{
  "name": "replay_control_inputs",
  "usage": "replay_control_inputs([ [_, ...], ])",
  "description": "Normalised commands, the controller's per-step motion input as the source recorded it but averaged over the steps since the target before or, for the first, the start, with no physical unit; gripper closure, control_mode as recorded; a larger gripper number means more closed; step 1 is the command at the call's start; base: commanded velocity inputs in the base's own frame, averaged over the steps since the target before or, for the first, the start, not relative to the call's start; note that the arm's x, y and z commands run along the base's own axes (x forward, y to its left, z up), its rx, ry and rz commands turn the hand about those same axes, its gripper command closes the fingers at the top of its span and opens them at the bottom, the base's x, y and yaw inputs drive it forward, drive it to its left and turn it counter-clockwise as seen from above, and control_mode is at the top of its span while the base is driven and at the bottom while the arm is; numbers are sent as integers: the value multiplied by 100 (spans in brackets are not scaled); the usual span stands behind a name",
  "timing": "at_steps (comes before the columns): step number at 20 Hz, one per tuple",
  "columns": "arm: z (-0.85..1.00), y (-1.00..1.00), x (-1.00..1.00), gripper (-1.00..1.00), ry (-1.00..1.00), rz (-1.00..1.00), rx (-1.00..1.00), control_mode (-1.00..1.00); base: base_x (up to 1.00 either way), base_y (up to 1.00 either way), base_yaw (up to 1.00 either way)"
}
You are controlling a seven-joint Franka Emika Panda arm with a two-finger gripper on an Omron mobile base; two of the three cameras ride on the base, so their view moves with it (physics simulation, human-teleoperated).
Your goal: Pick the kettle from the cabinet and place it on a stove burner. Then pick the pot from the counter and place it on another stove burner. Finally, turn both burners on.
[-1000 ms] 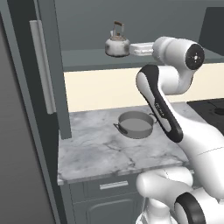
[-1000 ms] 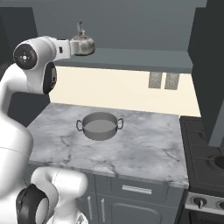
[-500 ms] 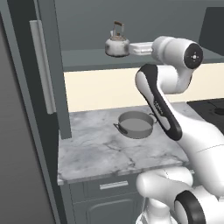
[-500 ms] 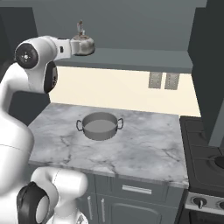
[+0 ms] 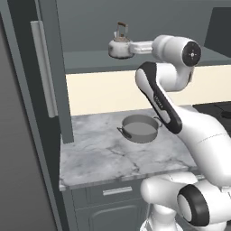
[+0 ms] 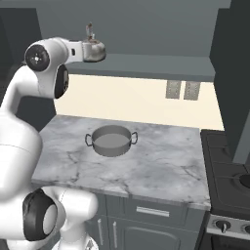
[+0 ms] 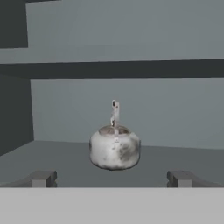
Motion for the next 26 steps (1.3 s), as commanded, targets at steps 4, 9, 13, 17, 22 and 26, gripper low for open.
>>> replay_control_inputs([
  [4,0,0,33,-100,0,0,0,-100,0,0,0],
  [9,0,0,36,-100,0,0,0,-100,0,0,0],
  [13,0,0,35,-100,0,0,0,-100,0,0,0],
  [17,0,0,31,-100,0,0,0,-100,0,0,0],
  [22,0,0,30,-100,0,0,0,-100,0,0,0],
  [26,0,0,29,-100,0,0,0,-100,0,0,0],
])
